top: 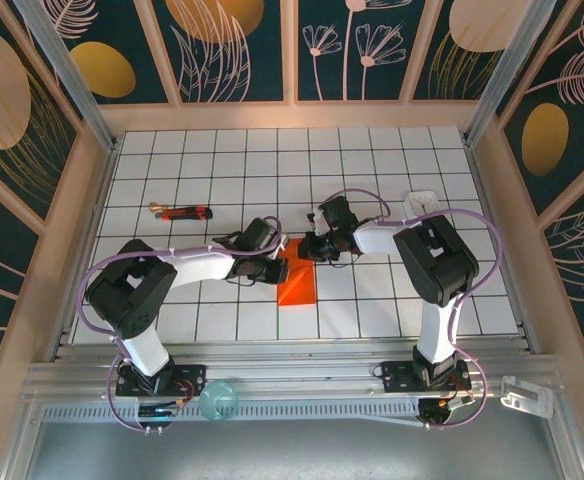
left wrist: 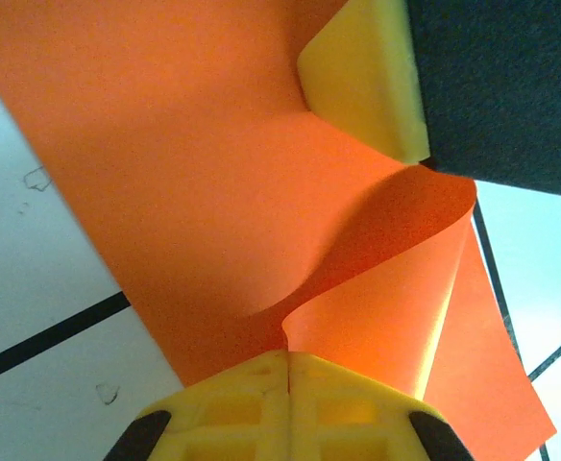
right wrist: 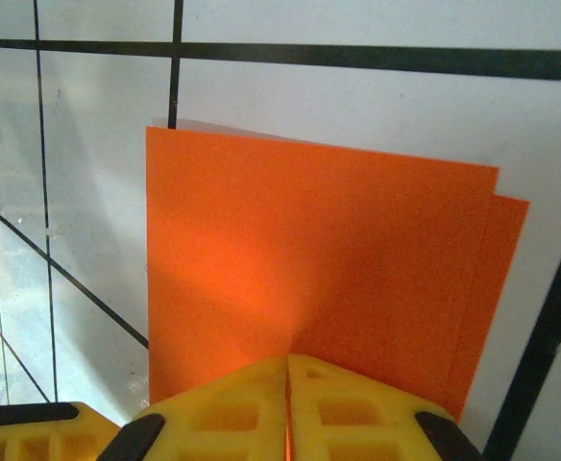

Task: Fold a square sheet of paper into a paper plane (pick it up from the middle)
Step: Fold the triangle a second time at the center of the table.

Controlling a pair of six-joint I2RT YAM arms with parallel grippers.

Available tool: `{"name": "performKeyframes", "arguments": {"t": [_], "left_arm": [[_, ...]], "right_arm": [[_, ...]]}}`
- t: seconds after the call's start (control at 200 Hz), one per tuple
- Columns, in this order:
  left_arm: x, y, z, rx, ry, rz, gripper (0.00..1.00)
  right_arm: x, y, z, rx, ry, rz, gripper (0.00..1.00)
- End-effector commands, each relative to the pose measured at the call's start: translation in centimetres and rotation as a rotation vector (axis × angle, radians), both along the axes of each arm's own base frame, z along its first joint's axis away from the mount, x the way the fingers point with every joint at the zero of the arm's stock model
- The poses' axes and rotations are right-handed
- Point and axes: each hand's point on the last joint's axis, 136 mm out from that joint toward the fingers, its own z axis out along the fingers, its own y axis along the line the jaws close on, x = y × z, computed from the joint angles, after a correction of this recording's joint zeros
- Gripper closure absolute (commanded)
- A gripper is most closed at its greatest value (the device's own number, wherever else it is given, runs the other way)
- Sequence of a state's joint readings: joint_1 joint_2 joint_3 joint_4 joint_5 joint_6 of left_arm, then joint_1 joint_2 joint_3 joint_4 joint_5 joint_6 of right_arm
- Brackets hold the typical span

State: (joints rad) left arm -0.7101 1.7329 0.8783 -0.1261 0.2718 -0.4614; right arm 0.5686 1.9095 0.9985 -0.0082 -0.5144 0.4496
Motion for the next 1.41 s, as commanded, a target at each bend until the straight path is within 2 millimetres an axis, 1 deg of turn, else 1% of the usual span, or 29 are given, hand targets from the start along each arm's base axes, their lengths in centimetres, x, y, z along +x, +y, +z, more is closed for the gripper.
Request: {"name": "performKeyframes", "arguments": {"t": [0.0, 0.18, 0.57, 0.821, 0.961, 1.081, 1.216, 1.326, 1.336, 1.346, 1.356, 1.401], "left_arm": [[-0.3, 0.7, -1.0, 0.060, 0.012, -0.013, 1.00], [-0.3, 1.0, -1.2, 0.071, 0.016, -0.010, 1.00], [-0.5, 0.8, -1.8, 0.075, 0.035, -0.028, 1.00], [-1.3, 2.2, -3.0, 0.142, 0.070, -0.014, 1.00], [-1.8, 3.2, -3.7, 0.197, 0.093, -0.011, 1.00], [-2.1, 3.6, -4.2, 0.222, 0.105, -0.010, 1.00], [-2.4, 3.8, -4.7, 0.242, 0.111, -0.011, 1.00], [-2.7, 4.0, -5.0, 0.257, 0.117, -0.014, 1.00], [-2.6, 4.0, -5.0, 0.257, 0.118, -0.014, 1.00], [-2.6, 4.0, -5.0, 0.257, 0.118, -0.015, 1.00], [-2.7, 4.0, -5.1, 0.258, 0.119, -0.015, 1.00], [-2.7, 4.0, -5.1, 0.260, 0.119, -0.017, 1.00]], "right_arm": [[-1.4, -1.8, -2.7, -0.097, 0.050, -0.009, 0.91], [-1.5, -1.9, -2.7, -0.100, 0.050, -0.008, 0.91], [-1.5, -1.9, -2.7, -0.100, 0.051, -0.009, 0.91], [-1.4, -1.8, -2.5, -0.096, 0.048, -0.007, 0.90], [-0.9, -1.4, -1.7, -0.082, 0.030, 0.000, 0.87], [-0.4, -0.9, -0.4, -0.056, 0.012, 0.009, 0.84], [0.2, -0.5, 1.2, -0.009, -0.001, 0.007, 0.82], [0.1, -0.2, 2.9, 0.029, -0.010, 0.008, 0.80], [0.1, -0.2, 3.1, 0.033, -0.012, 0.007, 0.80], [0.7, -0.8, 3.3, 0.037, -0.013, -0.015, 0.80], [0.9, -1.1, 3.5, 0.040, -0.015, -0.022, 0.80], [1.1, -1.4, 4.4, 0.058, -0.025, -0.035, 0.80]]}}
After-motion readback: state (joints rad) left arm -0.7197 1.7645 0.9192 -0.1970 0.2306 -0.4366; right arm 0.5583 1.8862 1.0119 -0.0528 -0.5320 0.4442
